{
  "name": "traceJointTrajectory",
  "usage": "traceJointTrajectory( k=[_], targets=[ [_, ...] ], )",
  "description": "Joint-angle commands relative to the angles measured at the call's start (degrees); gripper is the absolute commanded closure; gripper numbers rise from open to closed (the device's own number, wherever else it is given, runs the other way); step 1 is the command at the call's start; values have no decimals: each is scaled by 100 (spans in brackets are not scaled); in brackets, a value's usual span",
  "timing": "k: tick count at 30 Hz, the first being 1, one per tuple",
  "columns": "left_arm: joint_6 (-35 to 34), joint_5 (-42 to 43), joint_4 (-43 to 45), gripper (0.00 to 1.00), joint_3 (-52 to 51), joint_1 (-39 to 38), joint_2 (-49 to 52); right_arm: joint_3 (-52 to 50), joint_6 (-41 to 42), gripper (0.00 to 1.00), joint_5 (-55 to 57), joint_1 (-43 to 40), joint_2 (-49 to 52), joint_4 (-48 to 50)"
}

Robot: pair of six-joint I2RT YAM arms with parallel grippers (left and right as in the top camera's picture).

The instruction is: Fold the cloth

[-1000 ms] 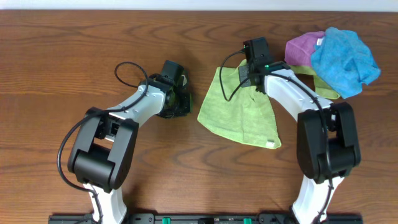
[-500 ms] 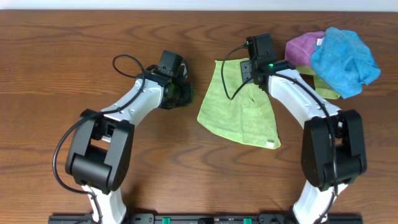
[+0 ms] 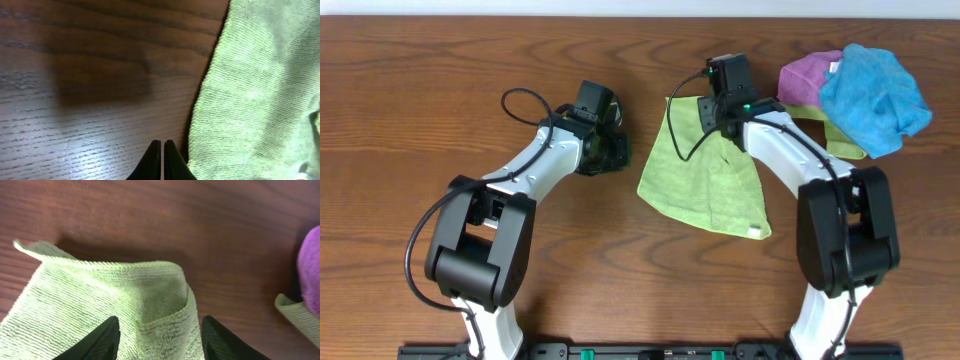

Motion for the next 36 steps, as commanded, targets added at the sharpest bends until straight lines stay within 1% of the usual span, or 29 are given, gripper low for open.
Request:
traceJointTrajectory(
  k=[1,3,5,8,11,14,17,19,20,21,23,24,25,32,36],
  targets=[
    [-59,195,17,94,109,24,-116,101,-83,48,-15,44,184,17],
    [-61,199,13,94,109,24,-116,101,-83,53,2,44,249,37],
    [-59,199,13,94,109,24,-116,101,-81,61,4,44,282,42],
    [-61,199,11,94,109,24,-116,101,-81,69,28,42,286,33],
    [-59,199,11,94,109,24,-116,101,-83,68,105,42,286,-9],
    [-59,199,11,95,109,24,-116,101,-83,60,118,37,291,-131],
    [-59,199,11,94,109,24,-116,101,-83,59,162,37,297,-190],
    [-59,199,9,94,109,24,-116,101,-83,61,247,37,297,-247],
    [-59,199,9,94,109,24,-116,101,-83,64,247,37,297,-264],
    [-59,199,9,94,109,24,-116,101,-83,69,247,37,297,-275],
    [-59,199,7,95,109,24,-116,101,-81,82,267,37,297,-271],
    [-59,199,7,94,109,24,-116,101,-79,91,317,37,297,-267],
    [-59,199,7,94,109,24,-116,101,-63,98,409,37,295,-267],
    [-59,197,13,94,109,24,-116,103,-63,99,1609,61,-15,-308],
    [-61,199,13,94,109,24,-116,103,-66,99,2044,-2,-173,-332]
  ],
)
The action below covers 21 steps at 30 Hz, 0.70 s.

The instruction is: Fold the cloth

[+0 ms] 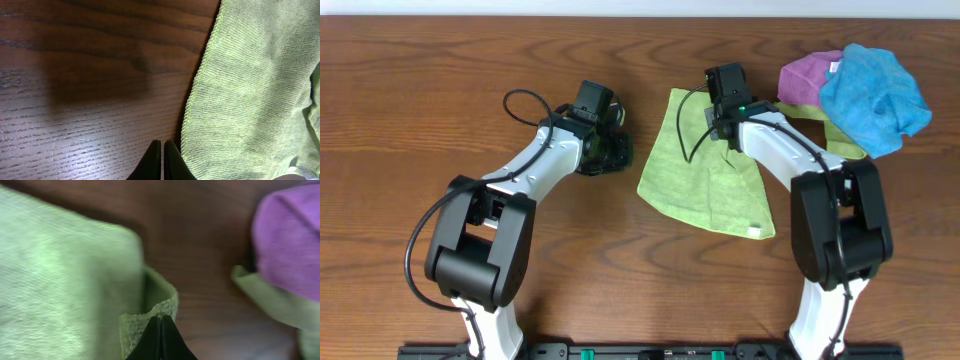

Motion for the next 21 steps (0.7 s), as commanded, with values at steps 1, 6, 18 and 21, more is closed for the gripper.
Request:
traceJointTrajectory(
  k=[1,6,18,21],
  targets=[
    [-46,42,0,94,109,24,-114,101,22,99,772,-24,-348,-22],
    [-48,46,-2,95,109,24,-114,101,24,98,1193,-149,-363,-216],
    [-46,149,0,94,109,24,-114,101,22,49,2365,-715,-363,-258],
    [-46,149,0,95,109,24,-114,101,24,49,2304,-791,-372,-356]
  ],
)
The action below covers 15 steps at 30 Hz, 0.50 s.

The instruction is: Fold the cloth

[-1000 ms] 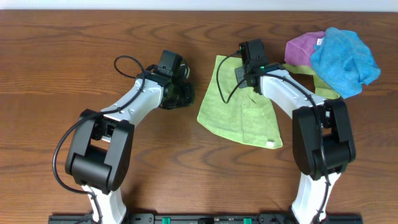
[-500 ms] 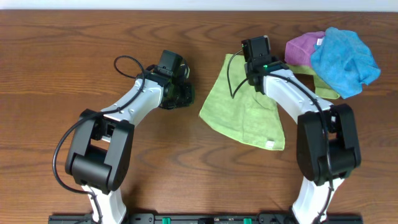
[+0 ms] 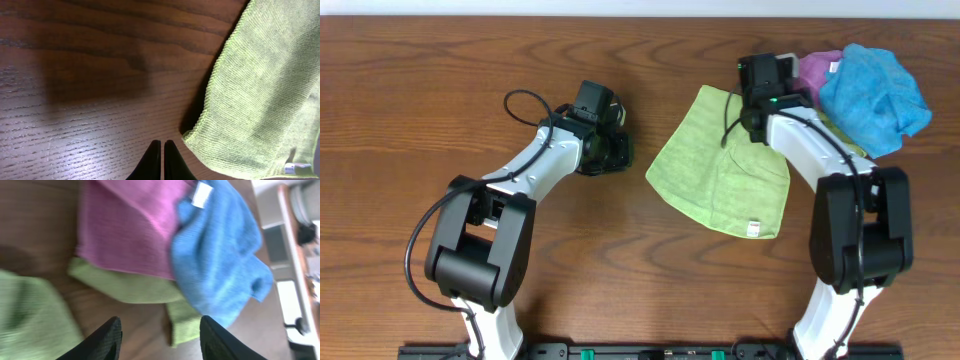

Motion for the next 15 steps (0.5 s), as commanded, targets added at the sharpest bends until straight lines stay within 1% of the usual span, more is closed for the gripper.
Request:
traceJointTrajectory(
  k=[1,5,8,15],
  targets=[
    [-46,66,2,94,109,24,-114,85,39,49,83,-61,-166,-116],
    [-46,72,22,94,109,24,-114,85,39,50,-1217,-26,-267,-459],
    [-46,177,50,94,109,24,-114,85,44,50,-2041,-31,-280,-516],
    [-94,573,68,95,109,24,-114,85,214,48,-2920,-164,-214,-435]
  ],
)
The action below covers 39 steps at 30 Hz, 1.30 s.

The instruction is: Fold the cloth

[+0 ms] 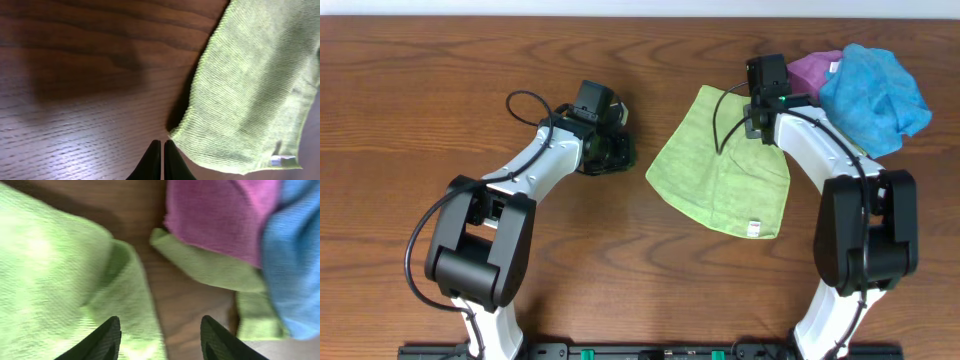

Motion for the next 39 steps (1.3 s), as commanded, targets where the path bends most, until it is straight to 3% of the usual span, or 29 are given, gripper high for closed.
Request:
traceJointTrajectory(
  k=[1,21,27,32,39],
  targets=[
    [-63,273,0,94,109,24,-114,83,170,48,-837,-122,-96,37],
    [-59,365,-2,94,109,24,-114,83,597,53,-1604,-470,332,238],
    [-59,365,-2,94,109,24,-114,83,632,72,-1600,-472,385,313],
    [-59,372,-2,94,109,24,-114,83,634,99,-1342,-514,385,350],
    [-59,715,127,94,109,9,-114,83,632,99,-1191,-592,385,236]
  ],
)
